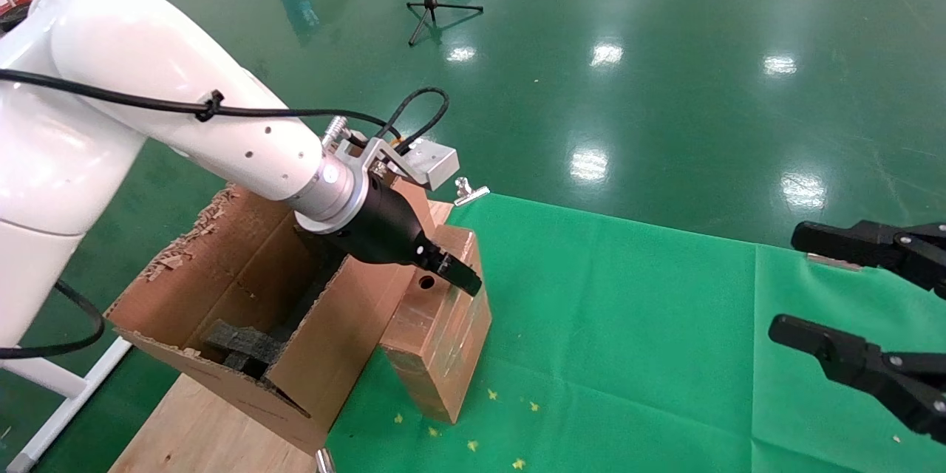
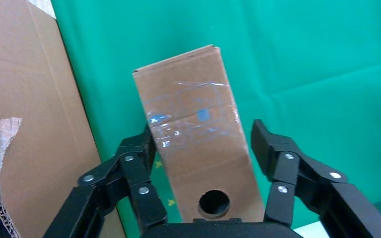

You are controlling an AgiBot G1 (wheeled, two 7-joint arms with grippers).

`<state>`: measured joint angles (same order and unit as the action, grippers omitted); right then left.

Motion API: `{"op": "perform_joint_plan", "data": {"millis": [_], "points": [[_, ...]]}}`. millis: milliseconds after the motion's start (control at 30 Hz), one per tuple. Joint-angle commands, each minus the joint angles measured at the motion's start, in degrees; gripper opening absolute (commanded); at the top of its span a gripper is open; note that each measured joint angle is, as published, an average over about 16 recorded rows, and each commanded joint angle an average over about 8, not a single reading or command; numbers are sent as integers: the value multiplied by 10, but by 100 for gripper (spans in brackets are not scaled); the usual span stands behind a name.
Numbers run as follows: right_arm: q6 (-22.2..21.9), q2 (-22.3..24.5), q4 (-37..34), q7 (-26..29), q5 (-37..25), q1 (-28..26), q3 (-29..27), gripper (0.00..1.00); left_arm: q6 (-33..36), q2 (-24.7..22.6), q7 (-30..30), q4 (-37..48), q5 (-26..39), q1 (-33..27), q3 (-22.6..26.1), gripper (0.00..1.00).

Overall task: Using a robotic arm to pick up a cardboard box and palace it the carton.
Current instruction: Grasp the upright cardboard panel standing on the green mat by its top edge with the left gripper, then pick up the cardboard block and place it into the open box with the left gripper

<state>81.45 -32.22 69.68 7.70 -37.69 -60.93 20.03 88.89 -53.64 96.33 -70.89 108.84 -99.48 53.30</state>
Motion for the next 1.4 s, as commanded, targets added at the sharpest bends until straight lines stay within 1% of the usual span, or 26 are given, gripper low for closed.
{"op": "perform_joint_plan", "data": {"millis": [33,267,433,500,633,767,900,1000,1167,1267,1400], "points": [[0,0,0,0,0,0,0,100,0,0,0,0,0,0,0,0],[0,0,0,0,0,0,0,100,-1,1,-6,-5,0,-2,0,0],[0,0,0,0,0,0,0,100,2,17,-45,-25,-16,-17,-2,0],[0,0,0,0,0,0,0,100,3,30,-71,-32,-35,-29,-10,0],[0,0,0,0,0,0,0,100,6,69,-137,-26,-94,-60,-37,0],[0,0,0,0,0,0,0,100,12,112,-213,7,-154,-104,-65,0],[0,0,0,0,0,0,0,100,17,153,-287,54,-178,-157,-73,0],[0,0,0,0,0,0,0,100,19,178,-341,89,-174,-198,-66,0],[0,0,0,0,0,0,0,100,17,202,-431,147,-122,-252,-31,0],[0,0,0,0,0,0,0,100,11,201,-480,198,-83,-265,-3,0],[0,0,0,0,0,0,0,100,-10,181,-540,288,-46,-255,27,0]]}}
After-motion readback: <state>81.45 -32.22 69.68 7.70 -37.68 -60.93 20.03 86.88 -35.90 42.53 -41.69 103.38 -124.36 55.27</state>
